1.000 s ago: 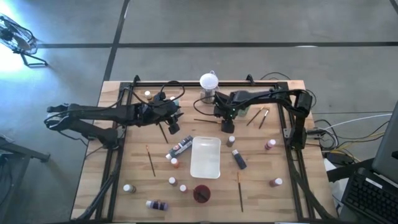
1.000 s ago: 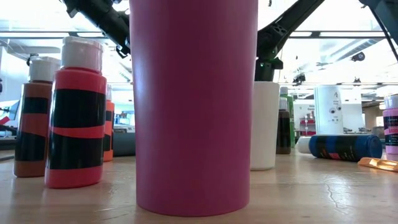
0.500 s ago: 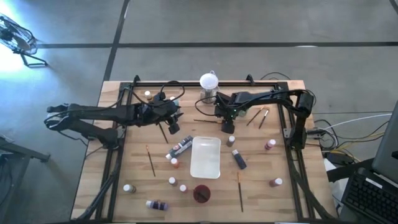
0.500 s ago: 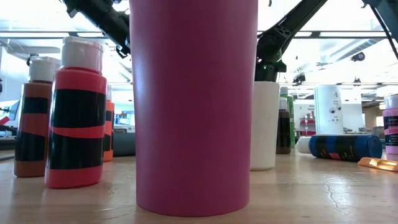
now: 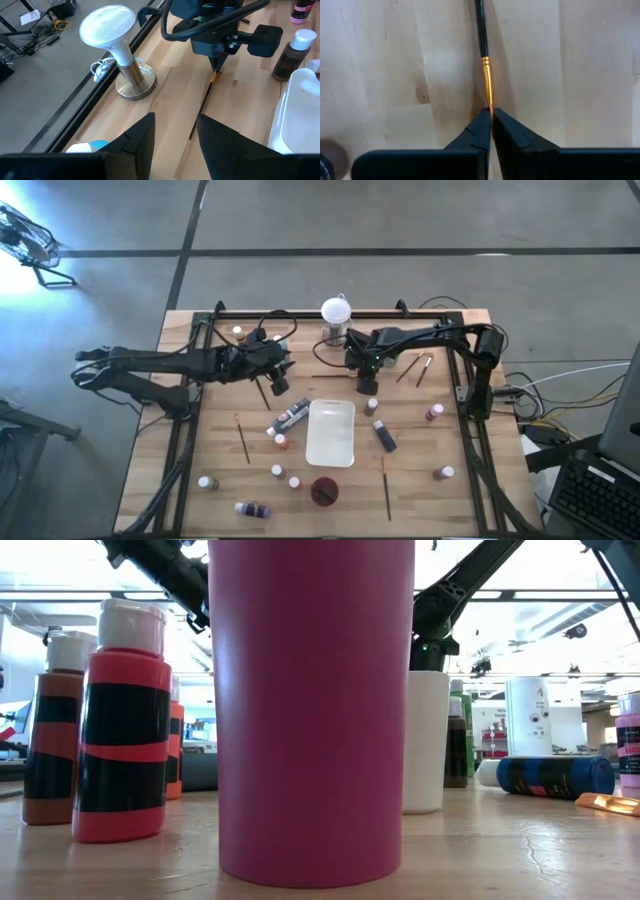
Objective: Pick & Place Paint Supplies
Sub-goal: Put the gold paint brush into the red cup
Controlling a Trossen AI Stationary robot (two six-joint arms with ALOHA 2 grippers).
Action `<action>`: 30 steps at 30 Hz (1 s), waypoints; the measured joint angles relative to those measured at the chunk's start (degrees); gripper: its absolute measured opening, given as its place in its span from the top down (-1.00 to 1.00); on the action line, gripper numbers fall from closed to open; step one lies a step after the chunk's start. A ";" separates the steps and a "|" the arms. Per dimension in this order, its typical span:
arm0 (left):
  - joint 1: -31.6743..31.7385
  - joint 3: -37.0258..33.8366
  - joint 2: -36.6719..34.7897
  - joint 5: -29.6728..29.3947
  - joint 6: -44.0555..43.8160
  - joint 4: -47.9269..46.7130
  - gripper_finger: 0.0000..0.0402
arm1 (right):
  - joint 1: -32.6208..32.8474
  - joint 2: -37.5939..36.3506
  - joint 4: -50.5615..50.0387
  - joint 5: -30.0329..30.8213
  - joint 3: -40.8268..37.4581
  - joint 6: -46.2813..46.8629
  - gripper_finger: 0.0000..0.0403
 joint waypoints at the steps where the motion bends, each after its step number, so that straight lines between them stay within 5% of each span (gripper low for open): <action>1: 0.00 0.00 0.00 0.00 0.00 0.00 0.25 | 0.00 0.00 -0.04 -0.02 0.00 -0.04 0.94; 30: 0.02 0.00 0.02 0.02 0.02 -0.46 0.25 | 0.60 -7.81 -10.83 3.96 8.63 -2.38 0.96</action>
